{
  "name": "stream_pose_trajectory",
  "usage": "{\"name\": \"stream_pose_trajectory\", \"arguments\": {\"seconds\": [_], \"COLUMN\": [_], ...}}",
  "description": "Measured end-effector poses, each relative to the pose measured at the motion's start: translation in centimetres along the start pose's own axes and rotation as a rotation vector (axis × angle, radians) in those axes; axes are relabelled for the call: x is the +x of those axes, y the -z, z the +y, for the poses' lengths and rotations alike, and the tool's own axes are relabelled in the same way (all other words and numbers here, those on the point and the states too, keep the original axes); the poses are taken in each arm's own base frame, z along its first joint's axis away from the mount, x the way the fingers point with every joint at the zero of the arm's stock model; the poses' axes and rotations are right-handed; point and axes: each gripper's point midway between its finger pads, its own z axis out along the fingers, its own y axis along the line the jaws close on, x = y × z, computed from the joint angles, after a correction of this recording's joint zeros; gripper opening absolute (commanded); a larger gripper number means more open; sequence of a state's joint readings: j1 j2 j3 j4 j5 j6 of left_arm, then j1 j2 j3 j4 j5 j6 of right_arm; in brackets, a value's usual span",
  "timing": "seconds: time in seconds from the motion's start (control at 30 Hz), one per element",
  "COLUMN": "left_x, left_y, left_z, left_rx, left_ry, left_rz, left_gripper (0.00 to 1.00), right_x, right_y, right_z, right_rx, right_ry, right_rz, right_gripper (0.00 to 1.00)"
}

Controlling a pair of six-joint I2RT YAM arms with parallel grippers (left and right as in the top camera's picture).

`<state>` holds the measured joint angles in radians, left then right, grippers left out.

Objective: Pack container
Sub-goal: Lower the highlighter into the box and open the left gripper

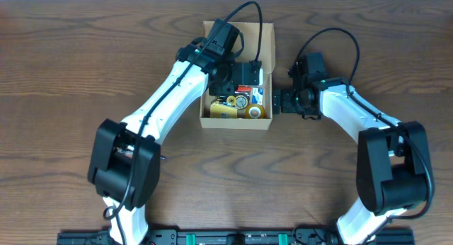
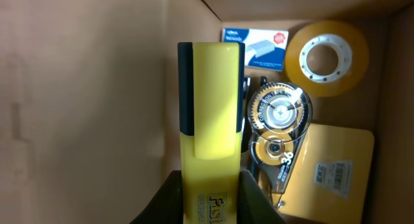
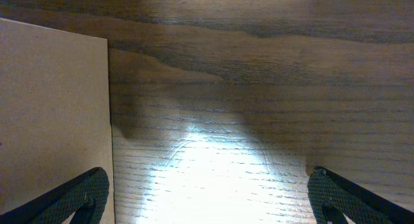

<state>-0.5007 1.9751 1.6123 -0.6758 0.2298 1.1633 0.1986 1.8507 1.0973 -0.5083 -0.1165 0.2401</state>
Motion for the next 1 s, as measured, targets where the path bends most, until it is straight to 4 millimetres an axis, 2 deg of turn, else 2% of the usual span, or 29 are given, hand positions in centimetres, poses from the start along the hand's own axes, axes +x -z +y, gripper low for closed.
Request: {"name": "stream_pose_trajectory", "arguments": {"seconds": [0.13, 0.33, 0.6, 0.7, 1.0], "left_x": [0.5, 0.8, 0.9, 0.9, 1.5], "left_y": [-1.3, -1.4, -1.4, -1.5, -1.4], "left_z": [-0.5, -0.3, -0.2, -0.2, 0.1], "left_rx": [0.027, 0.020, 0.014, 0.014, -0.003], "left_ry": [-0.017, -0.041, -0.061, -0.063, -0.050], "left_rz": [0.014, 0.032, 0.038, 0.037, 0.071], "left_gripper": [0.06, 0.07, 0.41, 0.45, 0.46], "right_x": [0.0, 0.0, 0.0, 0.0, 0.0], "right_y": [0.0, 0.0, 0.0, 0.0, 0.0], "right_z": [0.0, 0.0, 0.0, 0.0, 0.0], "right_rx": [0.000, 0.000, 0.000, 0.000, 0.000], "right_ry": [0.000, 0.000, 0.000, 0.000, 0.000], "right_rz": [0.000, 0.000, 0.000, 0.000, 0.000], "right_gripper": [0.99, 0.99, 0.99, 0.99, 0.99]}}
